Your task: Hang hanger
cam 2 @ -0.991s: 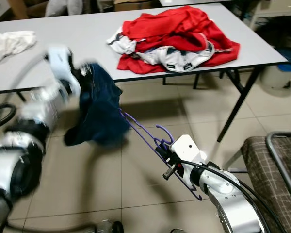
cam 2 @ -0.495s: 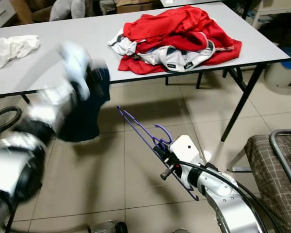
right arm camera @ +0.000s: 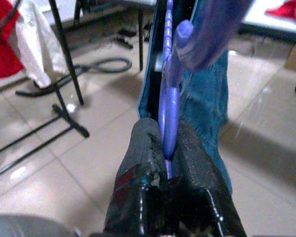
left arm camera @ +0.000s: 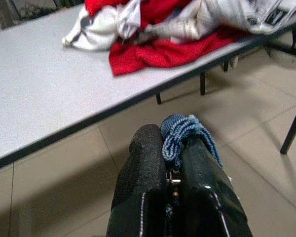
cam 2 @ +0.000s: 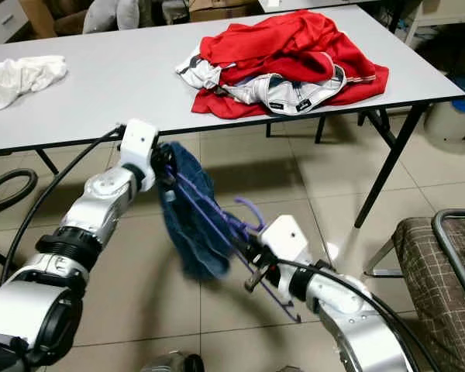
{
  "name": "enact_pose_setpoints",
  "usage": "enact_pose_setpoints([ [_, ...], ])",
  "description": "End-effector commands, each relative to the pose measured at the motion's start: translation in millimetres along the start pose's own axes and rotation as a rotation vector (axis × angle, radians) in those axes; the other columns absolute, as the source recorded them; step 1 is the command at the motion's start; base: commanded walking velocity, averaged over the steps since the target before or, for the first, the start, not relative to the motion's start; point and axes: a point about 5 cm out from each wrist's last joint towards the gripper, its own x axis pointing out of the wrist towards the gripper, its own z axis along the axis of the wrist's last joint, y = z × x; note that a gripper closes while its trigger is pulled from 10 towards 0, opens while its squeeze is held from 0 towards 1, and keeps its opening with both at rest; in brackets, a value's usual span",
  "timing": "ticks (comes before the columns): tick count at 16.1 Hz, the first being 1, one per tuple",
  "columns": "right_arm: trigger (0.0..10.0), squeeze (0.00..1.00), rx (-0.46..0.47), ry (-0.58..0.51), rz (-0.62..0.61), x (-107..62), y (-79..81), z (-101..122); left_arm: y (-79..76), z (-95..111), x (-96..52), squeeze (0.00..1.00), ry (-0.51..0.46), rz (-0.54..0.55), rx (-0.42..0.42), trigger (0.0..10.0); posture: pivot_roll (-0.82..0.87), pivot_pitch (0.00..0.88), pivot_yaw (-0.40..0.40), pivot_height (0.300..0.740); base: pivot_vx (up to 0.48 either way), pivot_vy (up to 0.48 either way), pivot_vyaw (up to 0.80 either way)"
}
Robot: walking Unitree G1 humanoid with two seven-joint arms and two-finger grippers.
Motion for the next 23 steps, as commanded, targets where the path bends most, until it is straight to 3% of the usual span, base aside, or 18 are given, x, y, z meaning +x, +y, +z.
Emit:
enact_pose_setpoints([
  [1,10.0,0.00,-0.004,0.037,0.010,0.5,0.7,-3.2,3.1,10.9,0.8,0.00,-0.024,0.024,0.008,0.0,-0.04,0.035,0.129,0.740,0.000,0.000,0.00],
  [4,10.0,0.00,0.004,0.075,-0.011,1.0,-1.3,-10.1,-2.6,19.8,-0.8,0.00,-0.032,0.013,-0.043,0.0,-0.04,0.035,0.132,0.740,0.000,0.000,0.00],
  [7,10.0,0.00,0.033,0.060,-0.049,13.8,-6.2,-8.9,-11.8,32.0,-3.7,0.00,-0.036,-0.023,-0.117,0.0,-0.03,0.036,0.138,0.740,0.000,0.000,0.00],
  [12,10.0,0.00,0.053,-0.012,-0.049,33.4,-9.8,4.0,-23.8,36.7,-9.8,0.00,-0.018,-0.047,-0.097,0.0,-0.02,0.037,0.136,0.740,0.000,0.000,0.00],
  [14,10.0,0.00,0.113,-0.008,-0.149,40.3,-18.7,4.7,-26.2,35.5,-10.9,0.00,0.000,-0.034,-0.073,0.0,-0.01,0.038,0.137,0.740,0.000,0.000,0.00],
  [17,10.0,0.00,0.147,-0.013,-0.102,45.1,-3.3,6.2,-27.0,33.0,-9.7,0.00,0.011,-0.006,-0.049,0.0,-0.02,0.039,0.142,0.740,0.000,0.000,0.00],
  [21,10.0,0.00,0.262,0.196,-0.280,30.8,-5.2,-30.8,-18.9,41.5,-9.6,0.00,-0.002,0.034,-0.035,0.0,-0.02,0.041,0.145,0.740,0.000,0.000,0.00],
  [23,10.0,0.00,0.262,0.234,-0.431,7.3,-17.6,-43.6,-11.3,46.6,-11.6,0.00,-0.015,0.047,-0.002,0.0,-0.02,0.047,0.148,0.740,0.000,0.000,0.00],
])
